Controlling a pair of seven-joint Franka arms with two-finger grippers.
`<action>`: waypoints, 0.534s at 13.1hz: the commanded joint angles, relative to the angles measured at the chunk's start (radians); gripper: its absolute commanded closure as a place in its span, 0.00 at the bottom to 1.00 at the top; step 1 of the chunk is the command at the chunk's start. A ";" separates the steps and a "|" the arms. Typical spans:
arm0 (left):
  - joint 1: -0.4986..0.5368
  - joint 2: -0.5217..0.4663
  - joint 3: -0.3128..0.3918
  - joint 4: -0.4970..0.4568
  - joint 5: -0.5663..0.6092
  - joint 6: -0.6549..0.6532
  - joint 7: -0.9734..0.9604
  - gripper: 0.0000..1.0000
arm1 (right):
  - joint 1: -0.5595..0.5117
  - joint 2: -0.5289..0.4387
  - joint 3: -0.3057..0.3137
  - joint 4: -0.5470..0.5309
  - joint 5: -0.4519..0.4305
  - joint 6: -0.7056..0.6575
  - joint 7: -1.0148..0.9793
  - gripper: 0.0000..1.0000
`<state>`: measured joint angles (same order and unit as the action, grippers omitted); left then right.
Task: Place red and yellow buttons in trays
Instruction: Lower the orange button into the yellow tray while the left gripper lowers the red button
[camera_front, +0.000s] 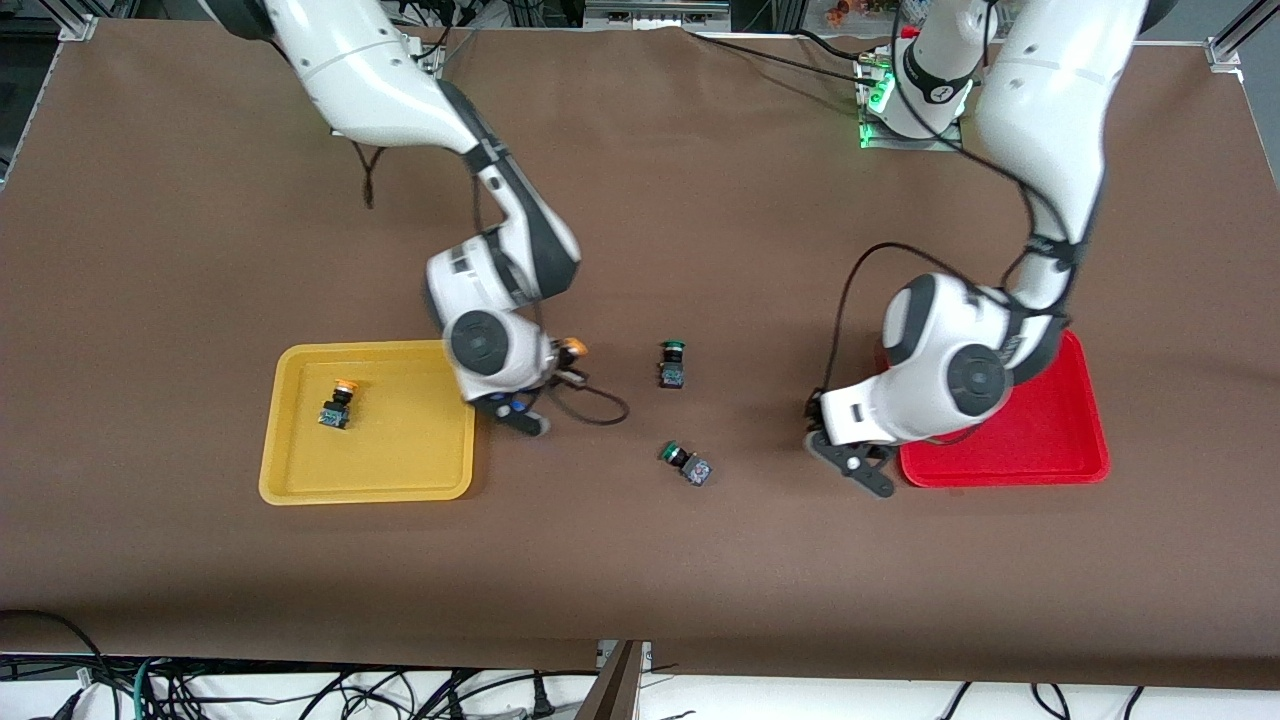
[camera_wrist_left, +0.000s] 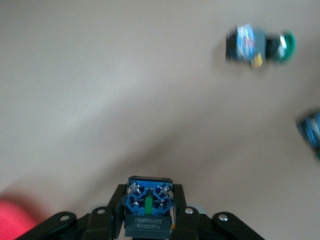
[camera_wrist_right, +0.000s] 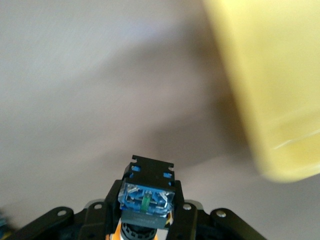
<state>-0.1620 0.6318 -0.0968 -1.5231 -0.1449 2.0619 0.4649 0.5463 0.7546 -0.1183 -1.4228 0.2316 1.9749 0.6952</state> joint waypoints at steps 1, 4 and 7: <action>0.090 -0.081 0.003 -0.042 0.103 -0.150 0.218 1.00 | -0.064 -0.020 -0.087 -0.022 -0.011 -0.077 -0.280 1.00; 0.208 -0.064 0.000 -0.058 0.123 -0.148 0.565 1.00 | -0.146 -0.009 -0.118 -0.067 -0.008 -0.059 -0.483 1.00; 0.254 -0.021 -0.004 -0.089 0.116 -0.074 0.774 0.89 | -0.141 0.006 -0.118 -0.100 -0.006 0.005 -0.487 0.01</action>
<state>0.0780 0.5966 -0.0833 -1.5792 -0.0395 1.9346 1.1303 0.3814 0.7661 -0.2392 -1.4934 0.2308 1.9377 0.2157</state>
